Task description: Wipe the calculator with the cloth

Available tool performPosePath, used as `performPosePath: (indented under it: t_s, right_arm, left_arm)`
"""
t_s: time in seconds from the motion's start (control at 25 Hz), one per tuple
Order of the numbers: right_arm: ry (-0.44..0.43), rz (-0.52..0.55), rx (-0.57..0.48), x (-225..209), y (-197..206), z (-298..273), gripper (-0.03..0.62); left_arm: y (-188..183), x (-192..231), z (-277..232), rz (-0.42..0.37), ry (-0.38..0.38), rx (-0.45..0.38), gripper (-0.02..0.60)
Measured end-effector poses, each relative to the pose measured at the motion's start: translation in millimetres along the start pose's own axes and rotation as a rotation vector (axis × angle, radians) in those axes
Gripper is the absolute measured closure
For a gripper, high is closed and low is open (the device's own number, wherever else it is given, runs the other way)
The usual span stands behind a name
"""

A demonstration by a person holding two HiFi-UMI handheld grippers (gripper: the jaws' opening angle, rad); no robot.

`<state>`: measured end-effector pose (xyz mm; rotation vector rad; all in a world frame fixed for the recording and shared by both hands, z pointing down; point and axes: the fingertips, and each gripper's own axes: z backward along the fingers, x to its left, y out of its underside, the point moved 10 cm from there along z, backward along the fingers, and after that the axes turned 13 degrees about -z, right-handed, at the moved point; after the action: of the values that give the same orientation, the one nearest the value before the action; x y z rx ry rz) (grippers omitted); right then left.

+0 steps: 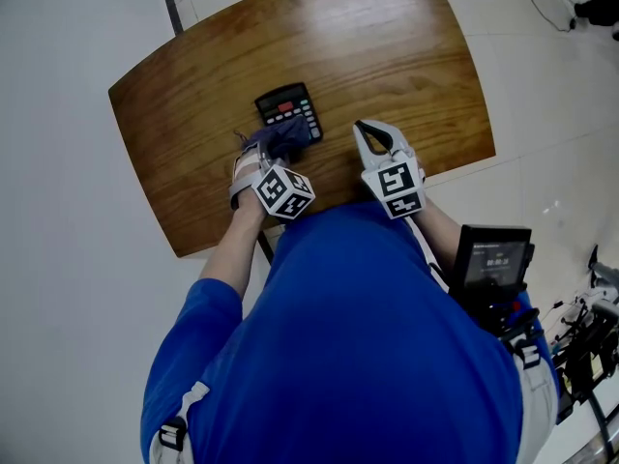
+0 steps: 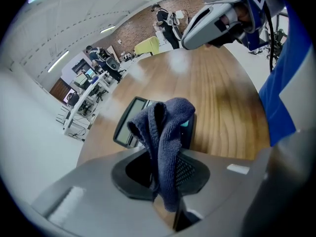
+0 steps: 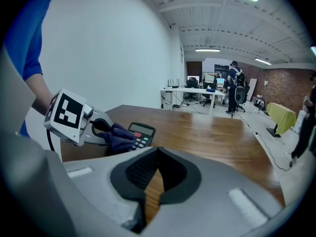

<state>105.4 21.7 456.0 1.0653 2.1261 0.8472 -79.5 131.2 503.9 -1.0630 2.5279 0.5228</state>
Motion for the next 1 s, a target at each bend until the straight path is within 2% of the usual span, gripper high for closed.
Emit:
performPosePath:
  t_s: [0.24, 0.4, 0.6, 1.0]
  right_arm:
    - [0.030, -0.013, -0.002, -9, 2, 5, 0.592]
    - [0.038, -0.023, 0.000, -11, 2, 4, 0.594]
    - [0.040, -0.032, -0.003, -12, 3, 5, 0.592]
    - [0.030, -0.026, -0.004, -9, 2, 4, 0.592]
  left_arm:
    - [-40, -6, -5, -0.085, 0.019, -0.087, 0.518]
    - [-52, -11, -15, -0.118, 0.050, -0.084, 0.518]
    - [-43, -12, -14, -0.117, 0.050, -0.072, 0.518]
    - [-9, -12, -7, -0.056, 0.034, -0.019, 0.518]
